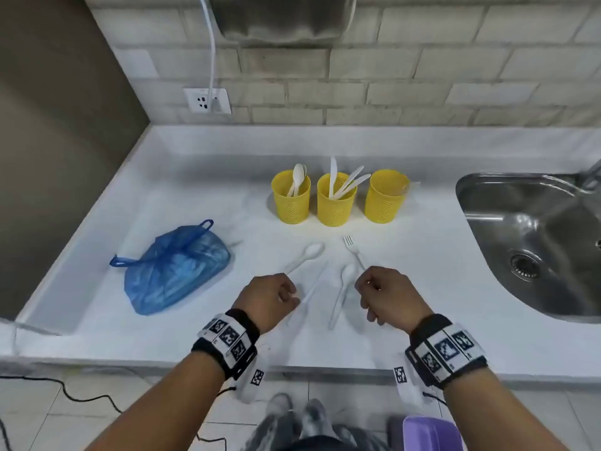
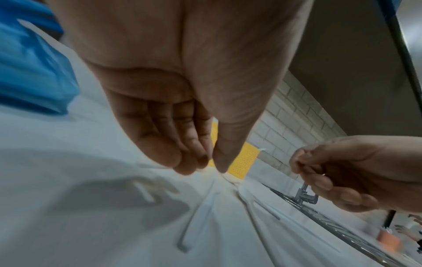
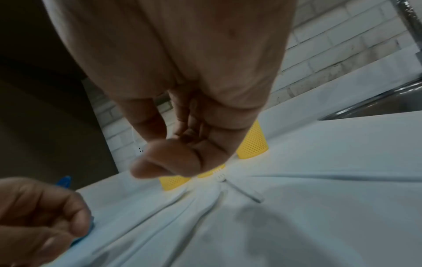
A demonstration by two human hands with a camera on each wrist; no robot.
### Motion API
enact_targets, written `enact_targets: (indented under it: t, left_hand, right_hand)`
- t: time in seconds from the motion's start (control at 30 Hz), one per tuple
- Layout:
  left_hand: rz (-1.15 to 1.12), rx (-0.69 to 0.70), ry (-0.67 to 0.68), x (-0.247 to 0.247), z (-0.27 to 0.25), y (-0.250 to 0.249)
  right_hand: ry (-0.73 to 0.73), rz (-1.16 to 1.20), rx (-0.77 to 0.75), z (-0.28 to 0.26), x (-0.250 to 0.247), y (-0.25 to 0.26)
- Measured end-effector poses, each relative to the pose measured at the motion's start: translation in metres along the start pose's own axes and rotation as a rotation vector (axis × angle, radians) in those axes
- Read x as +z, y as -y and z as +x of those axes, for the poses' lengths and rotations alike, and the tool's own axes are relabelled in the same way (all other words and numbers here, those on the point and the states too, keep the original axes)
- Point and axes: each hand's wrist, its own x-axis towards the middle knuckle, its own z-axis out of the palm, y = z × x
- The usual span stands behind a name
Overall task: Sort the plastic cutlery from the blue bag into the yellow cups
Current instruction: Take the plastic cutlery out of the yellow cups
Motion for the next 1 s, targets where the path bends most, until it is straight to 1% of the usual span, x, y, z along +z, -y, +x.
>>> enact_targets:
  t: [0.07, 0.13, 0.27, 0.37, 0.47, 0.53, 0.77, 0.83, 0.97, 1.0]
  left_hand:
    - [-0.027, -0.032, 0.033, 0.006, 0.006, -0.008]
    - [-0.009, -0.036, 0.032, 0.013, 0.011, -0.017]
    - [0.047, 0.000, -0.060, 0.016, 0.029, -0.018]
    - [0.144, -0.004, -0.119, 0.013, 0.046, -0.015]
    - [0.267, -0.055, -0.064, 0.009, 0.063, -0.010]
    - [0.304, -0.073, -0.017, 0.007, 0.071, -0.007]
    - [0.295, -0.007, 0.030, -0.002, 0.081, -0.007]
    - [0.299, 0.003, 0.057, -0.006, 0.082, -0.008]
    - [0.215, -0.030, 0.127, -0.009, 0.084, -0.006]
    - [0.204, -0.032, 0.127, -0.011, 0.085, -0.003]
  right_hand:
    - [-0.015, -0.058, 0.070, 0.009, 0.007, 0.001]
    - [-0.027, -0.148, 0.120, 0.016, 0.016, 0.002]
    - [-0.049, -0.374, 0.142, 0.028, 0.034, 0.002]
    - [-0.076, -0.441, 0.165, 0.037, 0.046, 0.003]
    - [-0.083, -0.513, 0.166, 0.041, 0.053, 0.005]
    - [-0.085, -0.569, 0.175, 0.042, 0.056, 0.005]
    - [-0.100, -0.499, 0.247, 0.046, 0.063, 0.005]
    - [-0.108, -0.477, 0.244, 0.045, 0.064, 0.007]
    - [-0.151, -0.413, 0.229, 0.042, 0.065, 0.014]
    - [-0.166, -0.385, 0.220, 0.041, 0.067, 0.018]
